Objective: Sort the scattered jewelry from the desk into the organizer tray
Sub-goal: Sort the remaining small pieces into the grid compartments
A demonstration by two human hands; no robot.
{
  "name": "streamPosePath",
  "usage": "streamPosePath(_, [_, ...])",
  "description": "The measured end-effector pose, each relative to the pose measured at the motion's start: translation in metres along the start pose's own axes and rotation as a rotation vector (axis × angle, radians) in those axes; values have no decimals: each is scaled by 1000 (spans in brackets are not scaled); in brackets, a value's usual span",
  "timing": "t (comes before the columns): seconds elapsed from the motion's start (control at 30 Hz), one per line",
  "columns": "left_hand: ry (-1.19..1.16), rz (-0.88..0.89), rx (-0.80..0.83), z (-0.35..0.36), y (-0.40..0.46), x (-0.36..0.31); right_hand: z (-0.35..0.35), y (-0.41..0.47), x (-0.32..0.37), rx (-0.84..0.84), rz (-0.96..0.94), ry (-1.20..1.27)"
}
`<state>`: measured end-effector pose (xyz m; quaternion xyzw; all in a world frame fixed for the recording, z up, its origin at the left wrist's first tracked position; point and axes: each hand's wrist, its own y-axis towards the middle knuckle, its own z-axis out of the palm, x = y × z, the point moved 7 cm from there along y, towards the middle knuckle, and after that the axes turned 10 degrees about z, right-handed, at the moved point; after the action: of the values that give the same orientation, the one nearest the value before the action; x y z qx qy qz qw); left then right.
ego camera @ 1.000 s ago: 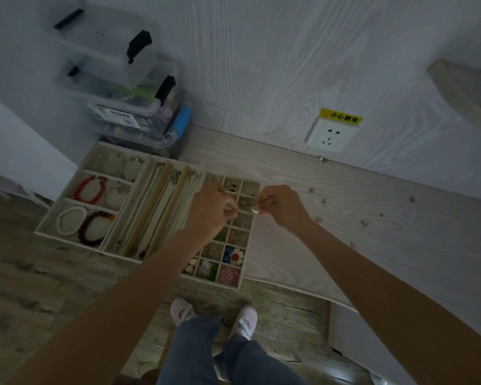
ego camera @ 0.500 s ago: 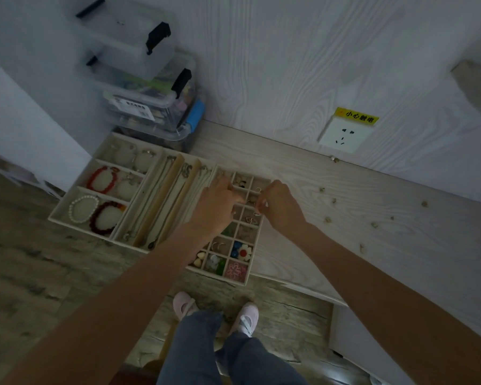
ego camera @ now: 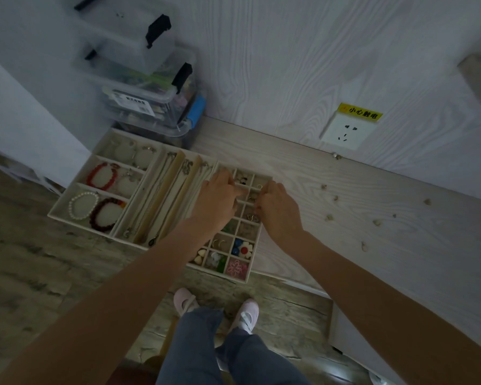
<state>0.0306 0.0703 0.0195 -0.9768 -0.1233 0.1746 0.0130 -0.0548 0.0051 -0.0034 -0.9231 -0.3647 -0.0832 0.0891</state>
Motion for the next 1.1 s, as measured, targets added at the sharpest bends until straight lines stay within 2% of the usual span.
streamPosePath(0.2, [77,37,59,1,0,-5,0,0,3,8,7,-92])
streamPosePath(0.33, [87,44,89,2,0,-7,-2,-2,4,-55,27,-129])
streamPosePath(0.63, [63,16,89,3,3,-6,-21,-7,-13,-3,-32,48])
streamPosePath(0.8, [94,25,85,2,5,-9,-11,-14,-5,61,-206,-66])
streamPosePath(1.1, [121,25,92,2,4,-10,0,-15,-1,128,-196,-242])
